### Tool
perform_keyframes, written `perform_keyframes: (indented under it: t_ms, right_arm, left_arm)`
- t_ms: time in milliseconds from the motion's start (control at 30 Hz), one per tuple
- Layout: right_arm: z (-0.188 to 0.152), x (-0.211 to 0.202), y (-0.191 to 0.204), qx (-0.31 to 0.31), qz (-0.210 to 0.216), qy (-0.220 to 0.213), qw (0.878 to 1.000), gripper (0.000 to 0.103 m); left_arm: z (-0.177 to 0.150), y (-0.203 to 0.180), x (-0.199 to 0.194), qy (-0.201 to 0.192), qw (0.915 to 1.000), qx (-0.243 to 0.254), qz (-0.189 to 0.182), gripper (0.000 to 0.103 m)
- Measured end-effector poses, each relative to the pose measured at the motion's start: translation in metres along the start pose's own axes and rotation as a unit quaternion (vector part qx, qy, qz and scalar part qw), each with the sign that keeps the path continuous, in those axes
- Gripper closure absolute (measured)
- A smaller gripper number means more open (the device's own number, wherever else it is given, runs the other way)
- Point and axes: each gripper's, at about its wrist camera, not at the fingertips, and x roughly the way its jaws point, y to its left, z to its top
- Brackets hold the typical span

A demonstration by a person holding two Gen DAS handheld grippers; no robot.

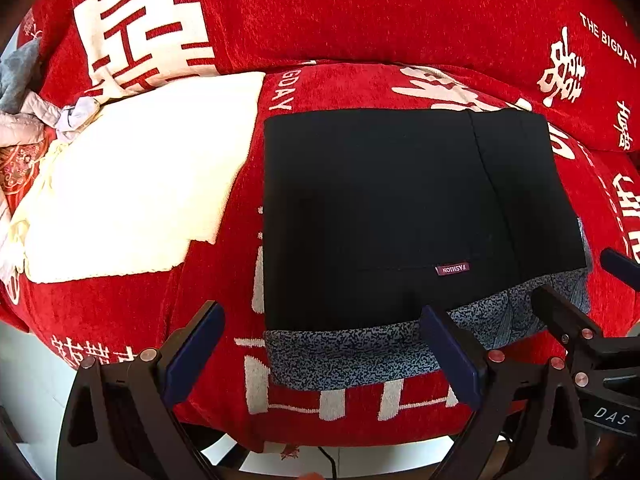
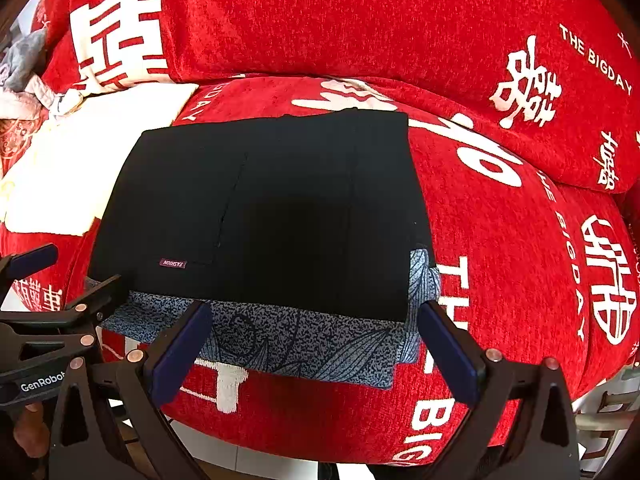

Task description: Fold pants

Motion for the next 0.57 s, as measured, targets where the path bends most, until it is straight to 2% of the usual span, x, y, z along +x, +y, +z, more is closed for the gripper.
perform_keyframes:
  t_ms: [567]
  right_arm:
    - [-0.013, -0.008, -0.007, 0.005, -0.002, -0.006, 1.000, 0.001]
  left_arm:
    - [-0.011, 0.000, -0.008, -0.007, 0.9999, -0.001, -0.008, 0.004]
